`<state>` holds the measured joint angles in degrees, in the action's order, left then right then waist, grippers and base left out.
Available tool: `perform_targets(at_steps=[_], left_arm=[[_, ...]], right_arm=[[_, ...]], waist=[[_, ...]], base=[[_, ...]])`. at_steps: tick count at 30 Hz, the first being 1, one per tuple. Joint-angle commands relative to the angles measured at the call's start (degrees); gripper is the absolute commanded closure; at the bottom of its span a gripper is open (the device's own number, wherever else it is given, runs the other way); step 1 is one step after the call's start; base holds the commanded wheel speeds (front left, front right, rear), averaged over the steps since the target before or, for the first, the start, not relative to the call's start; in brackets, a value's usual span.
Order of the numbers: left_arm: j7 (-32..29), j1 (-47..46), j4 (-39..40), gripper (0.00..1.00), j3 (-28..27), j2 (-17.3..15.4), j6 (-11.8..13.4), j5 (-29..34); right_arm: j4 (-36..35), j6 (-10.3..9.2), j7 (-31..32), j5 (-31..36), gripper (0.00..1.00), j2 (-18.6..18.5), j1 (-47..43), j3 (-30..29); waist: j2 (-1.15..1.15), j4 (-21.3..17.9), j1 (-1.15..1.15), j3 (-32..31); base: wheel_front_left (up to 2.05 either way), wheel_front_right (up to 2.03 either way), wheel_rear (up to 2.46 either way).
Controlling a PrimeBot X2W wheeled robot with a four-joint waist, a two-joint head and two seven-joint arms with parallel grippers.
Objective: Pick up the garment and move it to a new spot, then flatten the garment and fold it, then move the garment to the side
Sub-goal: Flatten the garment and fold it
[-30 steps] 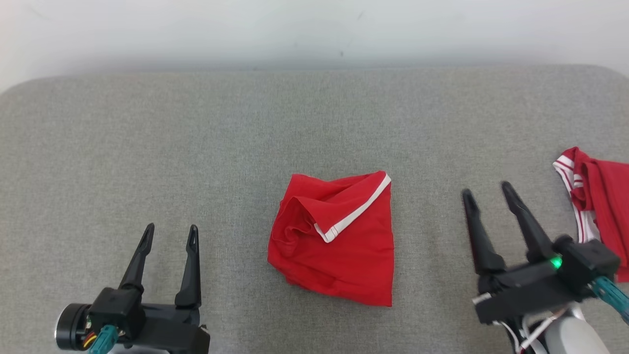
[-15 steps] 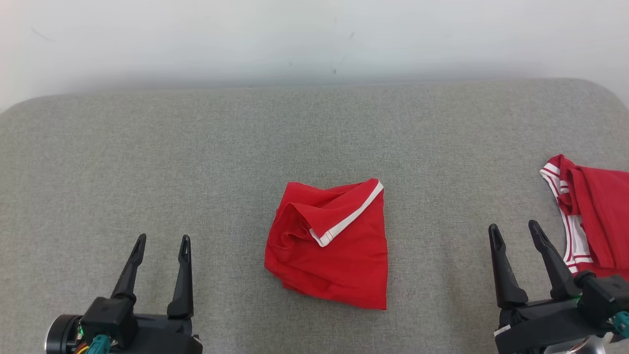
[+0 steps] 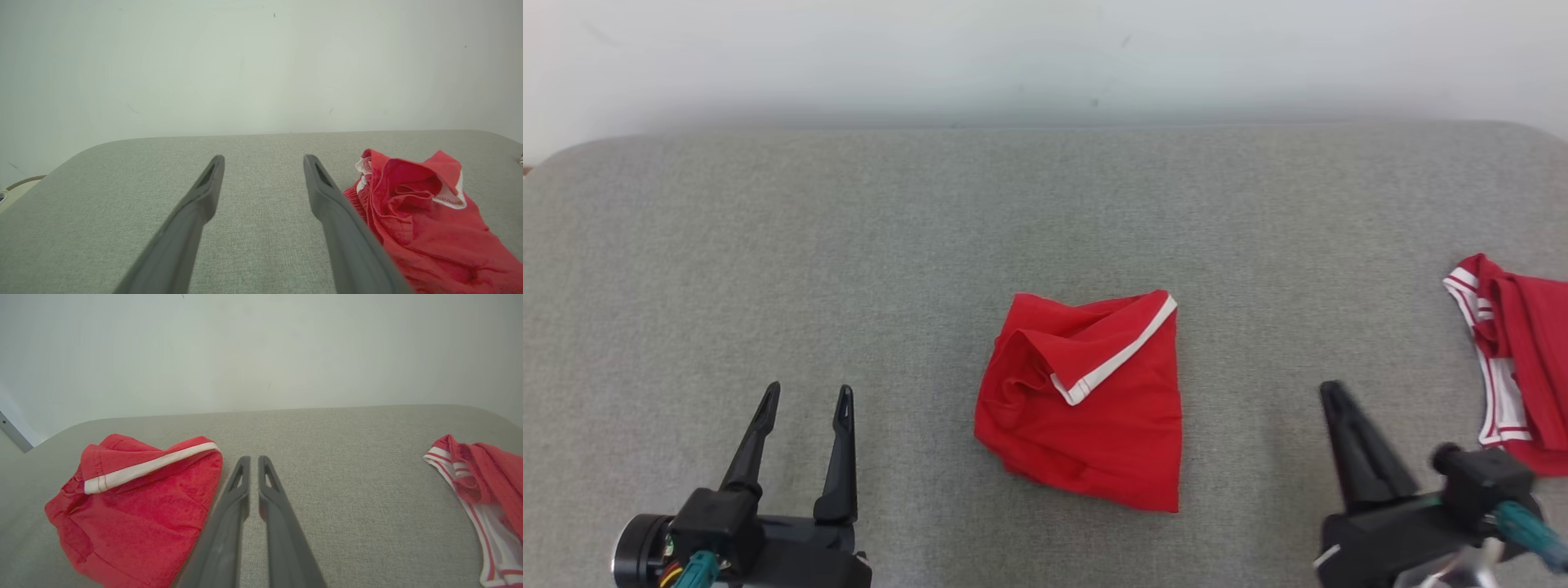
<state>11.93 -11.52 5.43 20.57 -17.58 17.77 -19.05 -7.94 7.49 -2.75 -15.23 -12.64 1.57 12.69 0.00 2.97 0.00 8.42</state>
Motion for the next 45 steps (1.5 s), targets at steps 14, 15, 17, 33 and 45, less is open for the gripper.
perform_targets(at_steps=[14, 15, 17, 33, 45], left_arm=[[1.95, -3.3, -1.81, 0.0, 1.64, 2.95, -0.73, -0.35], [1.96, -3.55, -2.15, 0.0, 1.82, 3.23, -0.93, -0.37], [2.34, -3.97, -2.63, 0.0, 2.02, 3.82, -0.99, -0.4], [3.22, -5.81, -4.87, 0.0, 2.6, 6.4, -2.68, 0.41], [3.22, -5.5, -6.11, 0.0, 2.32, 7.12, -3.57, 0.76]], right_arm=[[15.74, 0.0, -0.26, -7.6, 1.0, -4.45, 15.26, 19.76], [17.07, 0.0, -0.5, -8.26, 1.0, -4.62, 16.46, 20.81], [19.54, 0.0, -0.75, -9.25, 1.0, -5.02, 18.74, 22.95], [29.29, 0.0, -3.0, -15.89, 1.0, -8.04, 36.01, 30.51], [37.56, 0.0, -5.46, -22.3, 1.0, -6.43, 42.94, 35.23]], waist=[[0.0, 6.5, 0.0, 6.06], [0.0, 6.99, 0.0, 6.3], [0.0, 7.95, 0.0, 6.83], [0.0, 11.09, 0.0, 8.37], [0.0, 10.81, 0.0, 7.67]], base=[[0.0, 0.0, 0.0], [0.0, 0.0, 0.0], [0.0, 0.0, 0.0], [0.0, 0.0, 0.0], [0.0, 0.0, 0.0]])
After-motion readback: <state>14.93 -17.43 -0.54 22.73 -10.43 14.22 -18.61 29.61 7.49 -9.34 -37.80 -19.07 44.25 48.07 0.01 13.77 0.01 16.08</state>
